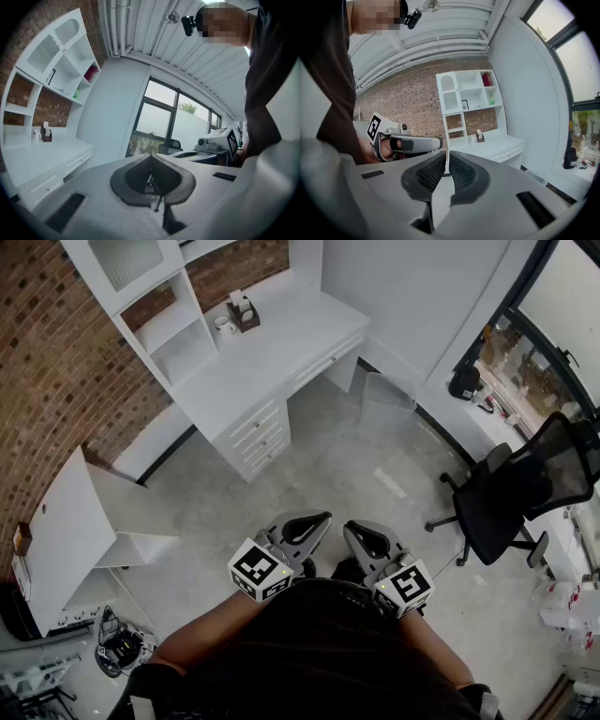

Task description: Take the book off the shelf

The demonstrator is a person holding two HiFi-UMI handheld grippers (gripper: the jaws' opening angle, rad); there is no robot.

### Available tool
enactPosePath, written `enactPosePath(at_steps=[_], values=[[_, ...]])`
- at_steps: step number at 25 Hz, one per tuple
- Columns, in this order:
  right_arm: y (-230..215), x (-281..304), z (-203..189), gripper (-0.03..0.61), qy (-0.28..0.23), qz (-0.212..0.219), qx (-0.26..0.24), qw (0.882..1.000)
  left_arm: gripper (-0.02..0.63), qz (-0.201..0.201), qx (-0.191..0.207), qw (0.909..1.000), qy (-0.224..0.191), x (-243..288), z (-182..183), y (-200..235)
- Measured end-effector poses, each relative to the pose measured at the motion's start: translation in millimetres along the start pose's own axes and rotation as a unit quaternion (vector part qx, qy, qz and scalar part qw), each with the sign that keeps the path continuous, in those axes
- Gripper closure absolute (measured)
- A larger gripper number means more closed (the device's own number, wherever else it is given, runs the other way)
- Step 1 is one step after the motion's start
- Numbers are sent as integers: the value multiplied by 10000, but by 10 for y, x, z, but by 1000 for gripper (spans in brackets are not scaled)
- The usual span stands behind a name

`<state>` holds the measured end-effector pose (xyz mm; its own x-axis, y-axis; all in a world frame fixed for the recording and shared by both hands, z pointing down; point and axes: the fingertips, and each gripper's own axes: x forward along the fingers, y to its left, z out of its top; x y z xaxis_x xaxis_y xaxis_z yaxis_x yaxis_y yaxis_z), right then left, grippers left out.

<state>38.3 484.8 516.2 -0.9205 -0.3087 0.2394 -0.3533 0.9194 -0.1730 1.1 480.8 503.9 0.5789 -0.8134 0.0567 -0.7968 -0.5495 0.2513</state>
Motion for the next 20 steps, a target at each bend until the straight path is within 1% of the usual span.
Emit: enactPosePath(at_steps=[6, 9, 15, 20], values=[[-15, 38, 6, 548, 18, 19, -8, 10000, 606, 40, 7, 10000, -20, -1, 11, 35], [-130, 12, 1, 548, 0, 12, 74, 10000, 606, 102, 41, 9999, -50, 99, 19, 47], [-525, -133, 72, 548, -126, 22, 90, 9999, 606, 111, 41, 9999, -18, 514, 50, 33], [-1088, -356, 218, 548, -242, 31, 10, 9997, 606, 73, 87, 9999, -19, 1143, 135, -41]])
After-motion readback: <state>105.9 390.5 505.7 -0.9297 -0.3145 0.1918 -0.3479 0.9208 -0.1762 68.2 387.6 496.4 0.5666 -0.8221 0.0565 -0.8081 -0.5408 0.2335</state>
